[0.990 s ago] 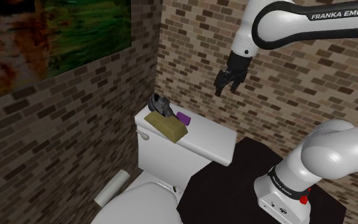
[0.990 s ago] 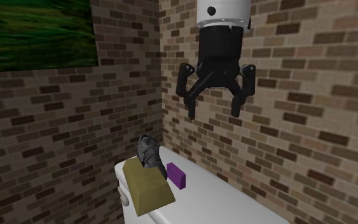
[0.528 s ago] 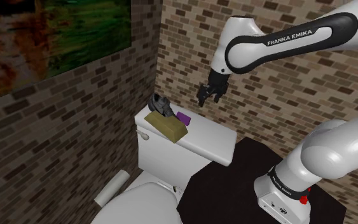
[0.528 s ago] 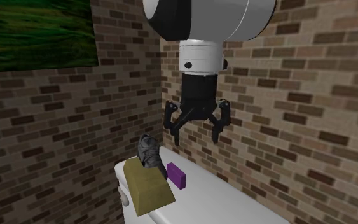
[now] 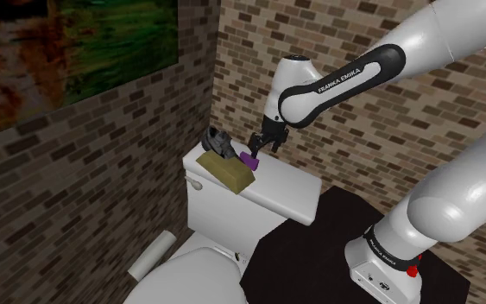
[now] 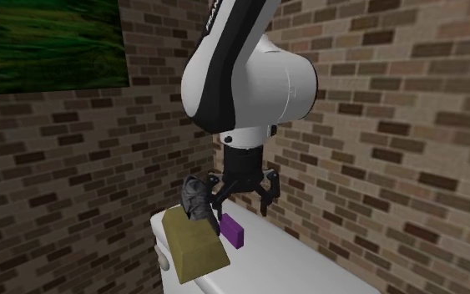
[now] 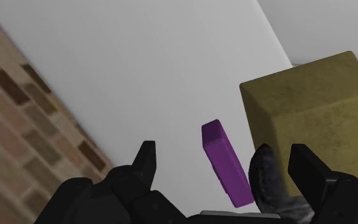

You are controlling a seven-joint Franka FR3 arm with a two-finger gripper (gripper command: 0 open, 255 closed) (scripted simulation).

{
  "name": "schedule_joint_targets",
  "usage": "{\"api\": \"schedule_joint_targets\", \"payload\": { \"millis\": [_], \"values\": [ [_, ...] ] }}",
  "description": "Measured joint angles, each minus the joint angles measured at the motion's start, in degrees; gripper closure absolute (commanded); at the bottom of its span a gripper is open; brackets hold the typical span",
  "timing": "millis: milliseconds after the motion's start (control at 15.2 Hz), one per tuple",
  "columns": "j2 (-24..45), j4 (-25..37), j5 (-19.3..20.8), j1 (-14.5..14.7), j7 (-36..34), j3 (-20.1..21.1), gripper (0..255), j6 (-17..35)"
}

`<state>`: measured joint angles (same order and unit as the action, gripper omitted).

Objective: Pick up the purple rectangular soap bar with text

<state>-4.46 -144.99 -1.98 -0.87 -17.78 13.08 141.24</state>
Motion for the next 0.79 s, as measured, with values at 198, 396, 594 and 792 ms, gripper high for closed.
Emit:
{"api": "schedule_joint_targets", "payload": {
  "millis": [198,396,594,792],
  "values": [
    [4.16,0.82,1.58,-0.27,-1.15,-0.02,0,3.35],
    [6.75,0.79,2.62,-0.29,-1.91,-0.09,0,5.92],
    [8.48,0.72,3.41,-0.24,-2.53,-0.17,255,7.72],
    [8.55,1.15,3.58,-0.06,-2.65,0.01,255,8.16]
  ]
}}
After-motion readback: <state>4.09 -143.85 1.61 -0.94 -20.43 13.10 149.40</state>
